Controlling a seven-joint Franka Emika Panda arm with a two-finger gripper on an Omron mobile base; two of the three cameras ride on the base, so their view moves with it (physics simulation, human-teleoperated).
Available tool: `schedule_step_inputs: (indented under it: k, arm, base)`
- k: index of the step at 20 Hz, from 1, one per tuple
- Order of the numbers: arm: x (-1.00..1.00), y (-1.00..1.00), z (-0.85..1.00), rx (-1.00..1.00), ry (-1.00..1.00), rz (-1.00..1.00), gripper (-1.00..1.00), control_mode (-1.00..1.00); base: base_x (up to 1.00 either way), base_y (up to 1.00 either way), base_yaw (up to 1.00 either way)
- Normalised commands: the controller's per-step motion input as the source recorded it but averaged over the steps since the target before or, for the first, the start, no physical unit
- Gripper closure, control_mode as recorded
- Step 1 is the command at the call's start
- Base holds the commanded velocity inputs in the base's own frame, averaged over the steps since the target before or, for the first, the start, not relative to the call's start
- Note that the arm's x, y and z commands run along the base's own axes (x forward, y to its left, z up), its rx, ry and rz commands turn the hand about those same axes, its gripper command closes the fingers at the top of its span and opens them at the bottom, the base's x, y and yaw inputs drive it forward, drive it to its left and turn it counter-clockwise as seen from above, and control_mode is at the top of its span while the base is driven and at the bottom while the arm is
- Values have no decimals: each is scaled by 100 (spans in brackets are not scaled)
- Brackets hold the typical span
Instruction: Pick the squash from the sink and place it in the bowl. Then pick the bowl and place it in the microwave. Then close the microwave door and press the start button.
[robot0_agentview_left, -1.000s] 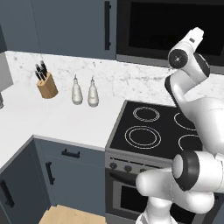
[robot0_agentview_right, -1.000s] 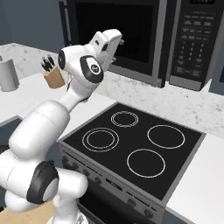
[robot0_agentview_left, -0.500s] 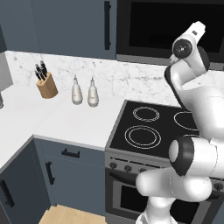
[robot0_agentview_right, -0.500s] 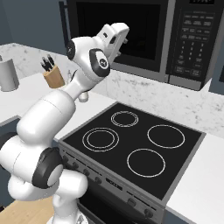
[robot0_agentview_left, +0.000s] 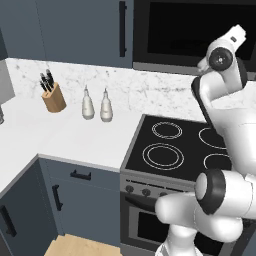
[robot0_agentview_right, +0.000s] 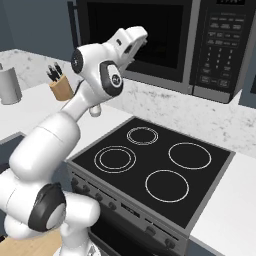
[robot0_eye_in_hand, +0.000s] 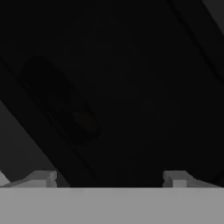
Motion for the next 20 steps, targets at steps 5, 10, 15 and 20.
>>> schedule_step_inputs:
  k: [5,10,15,20]
  arm:
    - [-87,13,28,27,-2,-7,-100,-100]
    - [-69,0,31,38,0,-12,100,-100]
    - [-73,-3,3,31,-2,-11,100,-100]
    - [-94,-14,-5,21,-22,-9,100,-100]
  base:
    - [0,0,0]
    - [0,0,0]
    - [0,0,0]
    - [0,0,0]
